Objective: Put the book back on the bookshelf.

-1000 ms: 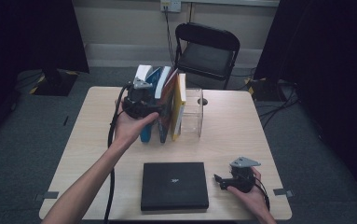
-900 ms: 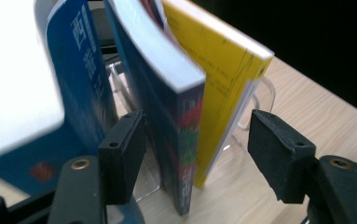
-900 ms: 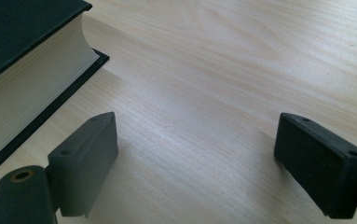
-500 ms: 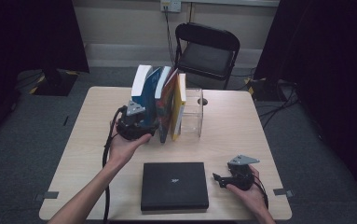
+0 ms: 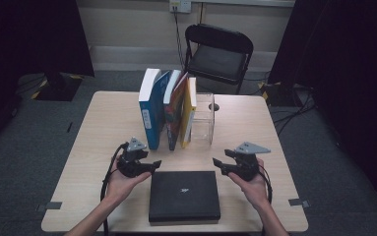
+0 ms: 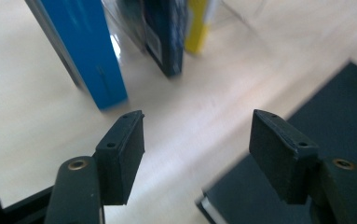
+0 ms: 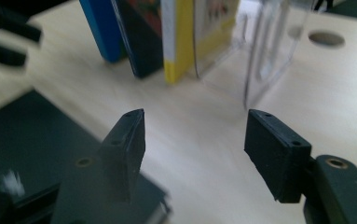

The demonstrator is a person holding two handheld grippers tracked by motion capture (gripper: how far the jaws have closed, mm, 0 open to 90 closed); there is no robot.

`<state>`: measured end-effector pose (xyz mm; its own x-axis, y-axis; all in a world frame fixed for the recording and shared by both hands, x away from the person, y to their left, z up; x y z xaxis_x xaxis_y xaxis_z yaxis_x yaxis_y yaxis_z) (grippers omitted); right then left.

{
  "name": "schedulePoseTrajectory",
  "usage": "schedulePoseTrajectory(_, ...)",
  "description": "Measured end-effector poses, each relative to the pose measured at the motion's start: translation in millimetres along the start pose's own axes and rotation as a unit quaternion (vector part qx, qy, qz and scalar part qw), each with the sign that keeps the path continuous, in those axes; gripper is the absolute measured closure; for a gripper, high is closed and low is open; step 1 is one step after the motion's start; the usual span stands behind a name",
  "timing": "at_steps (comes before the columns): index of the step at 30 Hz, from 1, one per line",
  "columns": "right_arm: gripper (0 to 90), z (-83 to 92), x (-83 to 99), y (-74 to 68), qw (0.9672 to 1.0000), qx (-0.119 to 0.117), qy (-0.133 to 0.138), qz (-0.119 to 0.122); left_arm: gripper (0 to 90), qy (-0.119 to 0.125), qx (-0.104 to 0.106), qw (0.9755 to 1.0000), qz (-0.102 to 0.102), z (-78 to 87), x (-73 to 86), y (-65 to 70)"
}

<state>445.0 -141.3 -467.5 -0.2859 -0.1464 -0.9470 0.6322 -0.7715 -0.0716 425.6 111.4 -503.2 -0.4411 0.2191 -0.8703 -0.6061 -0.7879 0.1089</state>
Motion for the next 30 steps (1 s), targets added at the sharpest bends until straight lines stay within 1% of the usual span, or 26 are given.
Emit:
schedulePoseTrajectory(1,41.0,-6.3,-9.4,-3.0,1.0,-0.001,0.007,0.003,35.9,-0.006,0.003,1.0,-0.002,-0.6,5.4,1.7)
schedulePoseTrajectory(3,41.6,-20.1,-28.1,-8.5,0.9997,-0.006,0.019,0.01,35.9,-0.02,0.005,0.9997,-0.016,-3.4,13.9,3.3)
schedulePoseTrajectory(4,42.6,-27.3,-37.4,-9.9,0.9996,-0.006,0.024,0.013,35.9,-0.022,0.009,0.9996,-0.016,-5.8,17.1,5.0)
schedulePoseTrajectory(6,43.8,-41.4,-56.3,-11.6,0.9992,-0.005,0.036,0.014,35.7,-0.015,0.016,0.9997,-0.011,-8.0,18.7,6.5)
schedulePoseTrajectory(8,44.1,-54.1,-73.6,-12.2,0.9987,-0.004,0.048,0.015,35.7,-0.011,0.021,0.9995,-0.02,-8.0,18.8,7.4)
schedulePoseTrajectory(9,44.5,-59.7,-81.5,-12.2,0.9985,-0.002,0.053,0.014,35.7,-0.007,0.023,0.9995,-0.021,-7.8,19.2,8.3)
schedulePoseTrajectory(10,44.4,-65.1,-88.7,-12.3,0.9982,-0.004,0.059,0.013,35.7,-0.003,0.026,0.9995,-0.019,-7.8,19.7,9.2)
schedulePoseTrajectory(11,44.4,-70.3,-94.9,-12.6,0.998,-0.003,0.062,0.012,35.7,-0.002,0.026,0.9994,-0.022,-7.5,20.1,9.5)
schedulePoseTrajectory(13,44.4,-79.9,-105.1,-11.7,0.9975,0.007,0.068,0.02,35.7,0.0,0.028,0.9992,-0.027,-7.2,20.5,9.7)
schedulePoseTrajectory(14,44.6,-84.3,-108.9,-12.3,0.9973,0.006,0.07,0.021,35.5,0.001,0.027,0.9993,-0.024,-7.5,20.3,9.9)
schedulePoseTrajectory(17,48.2,-95.8,-116.3,-13.1,0.9969,0.017,0.071,0.03,35.2,0.001,0.029,0.9993,-0.024,-7.8,20.3,9.4)
schedulePoseTrajectory(19,50.0,-102.3,-119.7,-14.1,0.9966,0.022,0.073,0.031,34.8,0.002,0.03,0.9994,-0.016,-8.3,20.5,9.3)
schedulePoseTrajectory(20,53.1,-104.4,-121.0,-14.5,0.9964,0.025,0.073,0.035,34.3,0.002,0.032,0.9993,-0.017,-8.5,20.7,8.5)
schedulePoseTrajectory(22,57.1,-108.6,-124.1,-16.0,0.9961,0.027,0.075,0.037,33.8,0.003,0.035,0.9994,-0.009,-9.2,20.7,8.3)
schedulePoseTrajectory(23,58.2,-110.5,-125.7,-17.1,0.996,0.025,0.074,0.042,33.4,0.003,0.036,0.9993,-0.007,-9.4,20.8,8.6)
schedulePoseTrajectory(25,61.0,-113.3,-128.1,-20.7,0.9957,0.022,0.074,0.052,33.4,0.003,0.035,0.9993,-0.01,-9.2,20.6,8.3)
schedulePoseTrajectory(27,64.5,-115.2,-129.6,-25.0,0.995,0.02,0.07,0.069,33.4,0.002,0.035,0.9993,-0.014,-8.8,20.8,8.1)
schedulePoseTrajectory(28,65.5,-115.9,-130.6,-26.4,0.9946,0.019,0.068,0.077,33.4,0.004,0.036,0.9993,-0.011,-9.2,20.7,8.3)
schedulePoseTrajectory(29,65.7,-116.8,-131.4,-28.1,0.9944,0.017,0.065,0.081,33.4,0.004,0.037,0.9993,-0.008,-9.4,20.8,8.5)
schedulePoseTrajectory(30,65.8,-117.5,-132.0,-29.4,0.9946,0.015,0.063,0.082,33.2,0.003,0.037,0.9993,-0.01,-9.4,21.0,7.7)
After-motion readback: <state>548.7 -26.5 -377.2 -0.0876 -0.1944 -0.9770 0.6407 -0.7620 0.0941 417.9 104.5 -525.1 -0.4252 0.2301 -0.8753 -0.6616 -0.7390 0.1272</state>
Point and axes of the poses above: each handheld gripper's, and its own axes: z roughly backward along the jaws, x roughly out of its underside, y roughly to its right, the point moved 9 cm from there along -z, roughly forward along the jaws, and after that the axes turned 12 degrees about y, right-handed, at the moved point
